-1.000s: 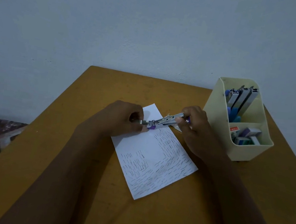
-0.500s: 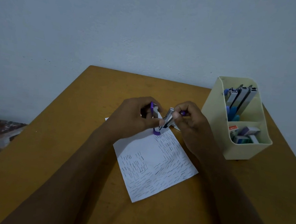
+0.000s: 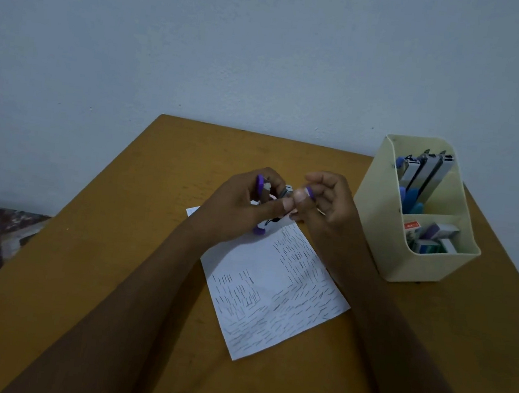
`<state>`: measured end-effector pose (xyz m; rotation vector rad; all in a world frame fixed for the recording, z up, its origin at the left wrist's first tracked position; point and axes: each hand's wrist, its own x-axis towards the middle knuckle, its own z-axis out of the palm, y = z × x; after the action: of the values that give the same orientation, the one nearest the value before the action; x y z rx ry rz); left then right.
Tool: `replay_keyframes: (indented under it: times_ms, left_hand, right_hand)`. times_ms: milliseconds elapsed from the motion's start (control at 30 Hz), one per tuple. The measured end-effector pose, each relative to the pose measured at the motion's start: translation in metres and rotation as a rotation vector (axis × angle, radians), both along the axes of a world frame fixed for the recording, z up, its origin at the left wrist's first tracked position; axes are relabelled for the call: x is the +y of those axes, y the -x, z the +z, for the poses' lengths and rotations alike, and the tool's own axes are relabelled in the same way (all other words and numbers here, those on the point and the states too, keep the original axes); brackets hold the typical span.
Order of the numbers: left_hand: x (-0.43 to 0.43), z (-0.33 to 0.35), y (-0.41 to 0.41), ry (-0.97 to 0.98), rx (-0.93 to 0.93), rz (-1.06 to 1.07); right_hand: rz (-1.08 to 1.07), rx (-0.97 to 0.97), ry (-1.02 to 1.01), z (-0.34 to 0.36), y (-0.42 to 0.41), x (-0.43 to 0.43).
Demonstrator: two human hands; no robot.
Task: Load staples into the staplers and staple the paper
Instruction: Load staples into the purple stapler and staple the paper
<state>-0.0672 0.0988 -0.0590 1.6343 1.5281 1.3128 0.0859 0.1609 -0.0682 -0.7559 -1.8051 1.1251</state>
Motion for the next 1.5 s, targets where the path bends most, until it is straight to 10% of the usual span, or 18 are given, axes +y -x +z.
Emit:
replay_keyframes:
  times_ms: [433,733,1100,1500]
  left_hand:
    - [-0.006,0.010,0.027,0.106,-0.012,0.222]
    - [-0.007,0.008,0.037,0.191,0.028,0.245]
    - [-0.013,0.011,0.034,0.291,-0.001,0.134]
    - [-0.022,0.014,0.045,0.327,-0.412,-0.135]
  right_hand:
    - [-0.183,-0.985,-0.348,-0.011,0.002,-0.011]
    - [-0.390,-0.714,-0.349,-0.015,-0.004,-0.006]
    - [-0.326,-1.054,-0.208,0.003,-0.007,-0.011]
    - [-0.149,-0.537,0.152,0.007,-0.015,0.003]
